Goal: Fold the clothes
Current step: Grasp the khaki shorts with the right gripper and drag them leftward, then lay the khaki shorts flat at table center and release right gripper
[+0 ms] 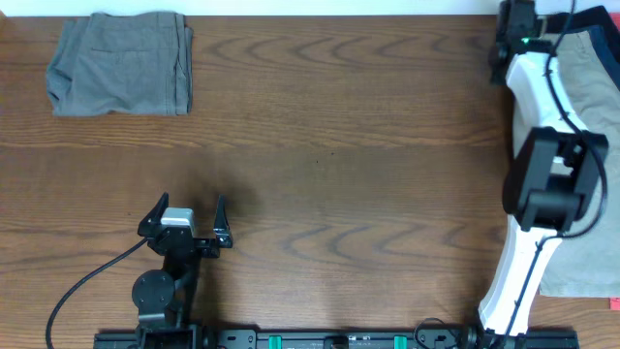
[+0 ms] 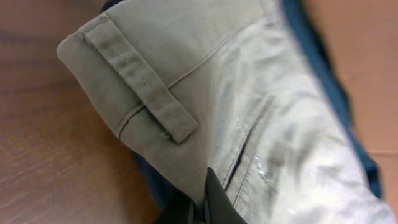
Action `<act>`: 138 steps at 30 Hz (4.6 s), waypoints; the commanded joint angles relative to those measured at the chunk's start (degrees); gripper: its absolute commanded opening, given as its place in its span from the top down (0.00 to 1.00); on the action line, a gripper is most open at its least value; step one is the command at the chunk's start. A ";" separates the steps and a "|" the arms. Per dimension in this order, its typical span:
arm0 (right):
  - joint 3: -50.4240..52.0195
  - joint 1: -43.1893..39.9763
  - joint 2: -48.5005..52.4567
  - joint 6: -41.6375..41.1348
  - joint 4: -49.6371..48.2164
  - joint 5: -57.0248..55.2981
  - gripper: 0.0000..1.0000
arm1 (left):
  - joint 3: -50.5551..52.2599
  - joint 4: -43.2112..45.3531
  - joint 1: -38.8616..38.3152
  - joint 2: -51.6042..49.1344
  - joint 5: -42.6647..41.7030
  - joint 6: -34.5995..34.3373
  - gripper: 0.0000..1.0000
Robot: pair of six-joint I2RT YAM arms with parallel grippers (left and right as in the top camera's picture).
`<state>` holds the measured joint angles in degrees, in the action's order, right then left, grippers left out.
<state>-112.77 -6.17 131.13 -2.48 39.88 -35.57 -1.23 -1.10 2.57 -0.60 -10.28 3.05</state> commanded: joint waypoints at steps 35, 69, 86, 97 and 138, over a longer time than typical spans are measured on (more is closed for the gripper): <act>2.10 41.55 -14.75 -7.82 8.83 33.90 0.99 | 1.01 -1.81 0.26 0.37 -0.59 0.35 0.02; 3.52 22.80 -20.50 -21.64 45.16 19.50 0.01 | 1.01 -1.81 0.26 0.37 -0.59 0.35 0.02; 33.48 -4.70 -20.50 -16.85 21.59 38.34 0.05 | 1.01 -1.81 0.26 0.37 -0.59 0.35 0.02; 44.59 -3.10 -20.50 -15.72 8.28 42.47 0.14 | 1.01 -1.81 0.26 0.37 -0.59 0.35 0.02; 40.30 -3.04 -20.50 -11.32 -10.64 31.54 0.99 | 1.01 -1.81 0.26 0.37 -0.59 0.35 0.02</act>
<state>-69.32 -10.00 110.10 -15.84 29.04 -2.02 -1.23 -1.10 2.57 -0.60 -10.31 3.05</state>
